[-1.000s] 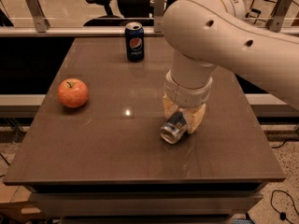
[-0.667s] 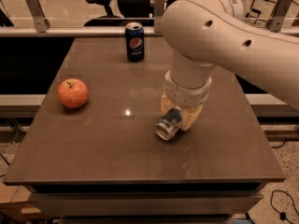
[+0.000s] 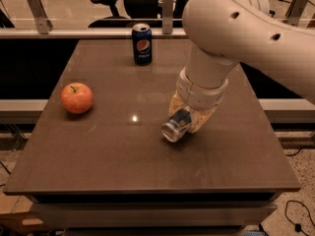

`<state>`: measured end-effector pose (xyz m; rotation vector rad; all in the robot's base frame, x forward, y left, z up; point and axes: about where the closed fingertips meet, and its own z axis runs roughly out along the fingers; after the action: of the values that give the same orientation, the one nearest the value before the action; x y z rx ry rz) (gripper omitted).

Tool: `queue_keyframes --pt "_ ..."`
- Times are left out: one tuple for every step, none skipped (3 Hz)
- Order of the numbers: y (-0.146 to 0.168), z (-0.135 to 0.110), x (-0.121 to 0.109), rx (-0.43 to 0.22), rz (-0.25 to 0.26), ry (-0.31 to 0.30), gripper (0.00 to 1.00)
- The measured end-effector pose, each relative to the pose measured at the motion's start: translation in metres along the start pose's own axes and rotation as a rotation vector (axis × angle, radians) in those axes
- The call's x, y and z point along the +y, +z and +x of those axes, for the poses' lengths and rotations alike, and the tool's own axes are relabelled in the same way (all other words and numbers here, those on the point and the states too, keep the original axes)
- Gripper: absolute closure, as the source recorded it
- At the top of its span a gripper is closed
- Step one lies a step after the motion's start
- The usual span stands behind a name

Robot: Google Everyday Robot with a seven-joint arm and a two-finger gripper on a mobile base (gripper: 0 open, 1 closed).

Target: Pick redbull can

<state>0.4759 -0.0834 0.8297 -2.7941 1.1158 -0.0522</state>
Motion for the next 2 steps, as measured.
queue_keyframes --pt "-0.015 0.008 -0.004 -0.077 0.061 0.037 1.0" --pt "-0.036 0.016 -0.014 -0.137 0.126 0.061 1.0"
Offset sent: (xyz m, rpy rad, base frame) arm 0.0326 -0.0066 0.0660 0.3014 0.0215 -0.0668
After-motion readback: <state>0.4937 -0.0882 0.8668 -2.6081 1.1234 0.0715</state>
